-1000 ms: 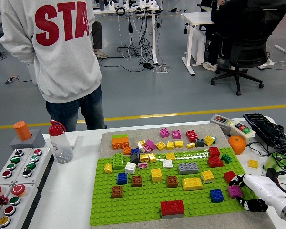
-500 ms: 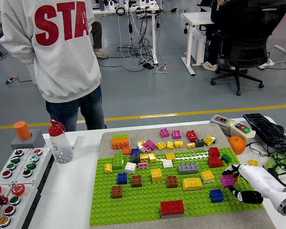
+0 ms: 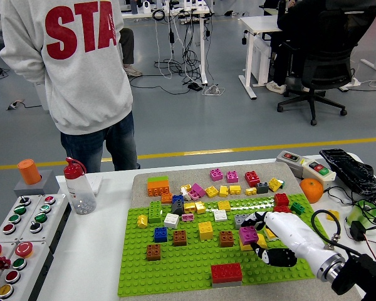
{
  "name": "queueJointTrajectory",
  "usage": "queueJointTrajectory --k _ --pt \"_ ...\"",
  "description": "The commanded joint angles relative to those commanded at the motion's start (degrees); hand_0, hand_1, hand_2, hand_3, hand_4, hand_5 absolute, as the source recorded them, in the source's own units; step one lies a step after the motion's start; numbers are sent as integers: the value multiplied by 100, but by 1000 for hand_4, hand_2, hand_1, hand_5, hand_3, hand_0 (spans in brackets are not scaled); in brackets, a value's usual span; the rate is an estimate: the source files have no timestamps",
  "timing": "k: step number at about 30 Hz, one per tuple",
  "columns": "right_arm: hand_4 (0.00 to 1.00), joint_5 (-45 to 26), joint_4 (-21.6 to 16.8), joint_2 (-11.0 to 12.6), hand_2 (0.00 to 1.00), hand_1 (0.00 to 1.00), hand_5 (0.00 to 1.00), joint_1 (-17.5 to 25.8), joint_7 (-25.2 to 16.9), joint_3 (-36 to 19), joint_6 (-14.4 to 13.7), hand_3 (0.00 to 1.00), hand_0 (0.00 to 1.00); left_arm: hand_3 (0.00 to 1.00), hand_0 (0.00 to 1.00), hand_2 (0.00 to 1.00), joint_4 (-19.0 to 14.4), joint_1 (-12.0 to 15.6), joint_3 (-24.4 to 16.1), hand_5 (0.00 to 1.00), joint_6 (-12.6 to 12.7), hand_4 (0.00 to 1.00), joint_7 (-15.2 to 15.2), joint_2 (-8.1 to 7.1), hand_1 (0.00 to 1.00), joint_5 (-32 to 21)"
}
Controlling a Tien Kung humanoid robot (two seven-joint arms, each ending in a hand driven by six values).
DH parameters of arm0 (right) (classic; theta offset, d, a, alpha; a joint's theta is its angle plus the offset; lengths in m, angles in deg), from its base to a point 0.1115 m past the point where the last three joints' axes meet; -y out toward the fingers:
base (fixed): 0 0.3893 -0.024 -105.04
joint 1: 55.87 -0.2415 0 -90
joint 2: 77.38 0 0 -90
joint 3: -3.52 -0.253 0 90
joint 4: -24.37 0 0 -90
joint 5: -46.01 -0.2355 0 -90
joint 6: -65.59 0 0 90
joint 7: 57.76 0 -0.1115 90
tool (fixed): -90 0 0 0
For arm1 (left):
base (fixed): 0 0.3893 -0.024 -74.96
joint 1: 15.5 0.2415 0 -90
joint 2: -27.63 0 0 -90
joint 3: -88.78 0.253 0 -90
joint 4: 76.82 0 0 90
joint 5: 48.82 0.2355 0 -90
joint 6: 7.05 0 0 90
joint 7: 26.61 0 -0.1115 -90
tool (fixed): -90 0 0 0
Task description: Pick up the brick,pile it on top of brick,press brick,pick up the brick,pile it on top of brick,press brick
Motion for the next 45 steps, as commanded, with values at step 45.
queueJointTrajectory --k 45 --pt "502 235 26 -332 615 639 97 -550 1412 1395 50 584 678 573 651 704 0 57 -25 998 -3 303 12 -15 679 63"
